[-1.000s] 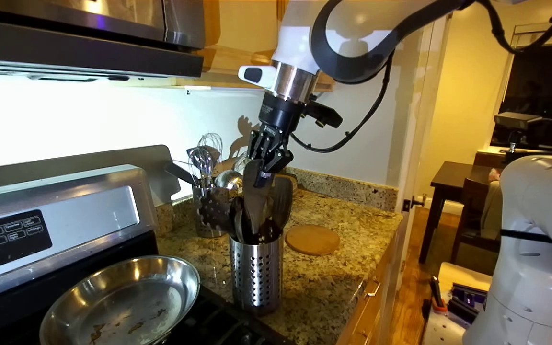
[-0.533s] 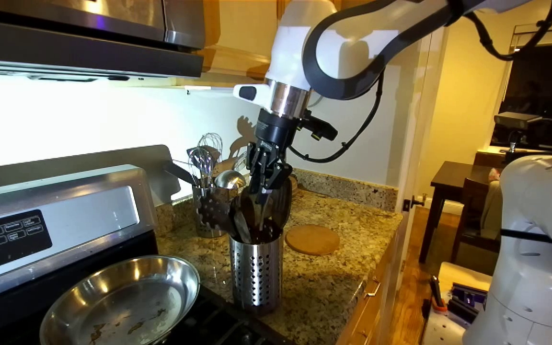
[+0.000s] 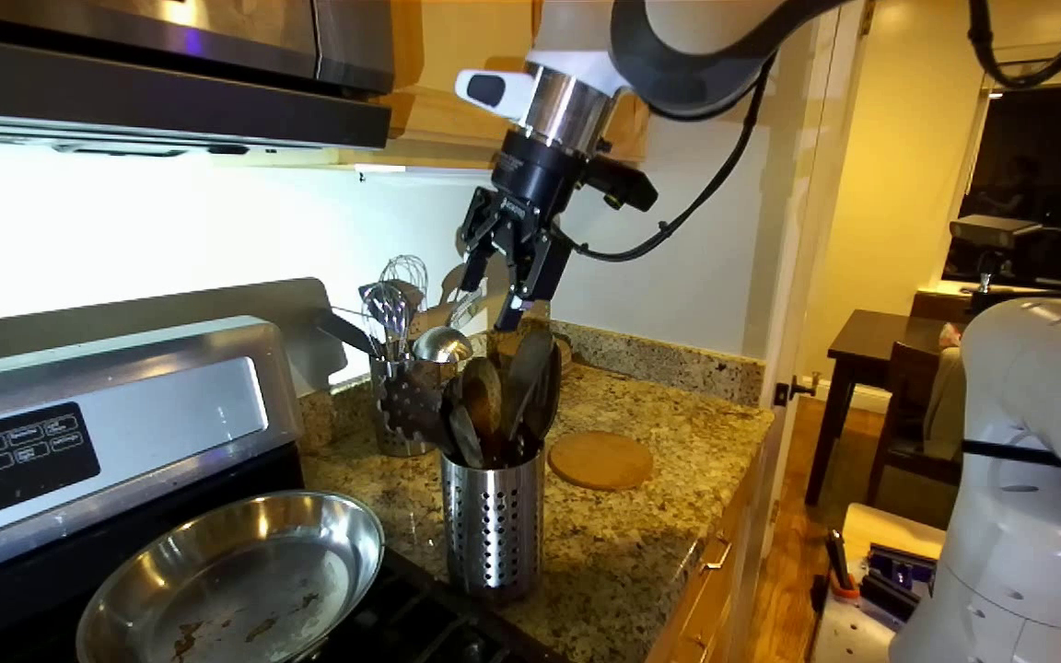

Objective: Pick the spatula and put it in the utensil rack

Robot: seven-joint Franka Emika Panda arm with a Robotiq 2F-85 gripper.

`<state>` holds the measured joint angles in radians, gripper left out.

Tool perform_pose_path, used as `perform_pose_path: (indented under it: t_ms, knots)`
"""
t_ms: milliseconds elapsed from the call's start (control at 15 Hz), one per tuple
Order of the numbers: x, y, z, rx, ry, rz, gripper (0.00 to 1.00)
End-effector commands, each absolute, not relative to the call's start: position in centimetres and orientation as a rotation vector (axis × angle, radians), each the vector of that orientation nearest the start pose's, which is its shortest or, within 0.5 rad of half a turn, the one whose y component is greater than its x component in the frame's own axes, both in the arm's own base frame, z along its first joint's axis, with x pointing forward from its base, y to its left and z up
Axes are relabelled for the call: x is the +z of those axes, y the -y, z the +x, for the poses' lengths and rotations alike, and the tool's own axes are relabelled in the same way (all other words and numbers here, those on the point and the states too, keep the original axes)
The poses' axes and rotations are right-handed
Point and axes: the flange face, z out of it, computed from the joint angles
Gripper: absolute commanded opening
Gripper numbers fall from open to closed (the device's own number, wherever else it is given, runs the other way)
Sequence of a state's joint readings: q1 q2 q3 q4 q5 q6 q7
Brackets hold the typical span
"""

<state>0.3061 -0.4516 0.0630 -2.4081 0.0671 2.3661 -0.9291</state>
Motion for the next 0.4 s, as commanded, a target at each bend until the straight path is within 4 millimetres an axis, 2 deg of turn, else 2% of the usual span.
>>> perform_pose_path:
  t_ms: [0, 67, 133, 200, 333]
  knots:
    - [56.9, -14.8, 38.9, -0.629, 1.859, -2.57, 1.0]
    - [57.9, -14.5, 38.4, -0.625, 1.86, -2.572, 1.0]
    - [56.0, -15.6, 39.8, -0.629, 1.86, -2.559, 1.0]
    - [56.9, -15.5, 39.4, -0.645, 1.86, -2.559, 1.0]
    - [56.7, -15.5, 39.4, -0.64, 1.86, -2.559, 1.0]
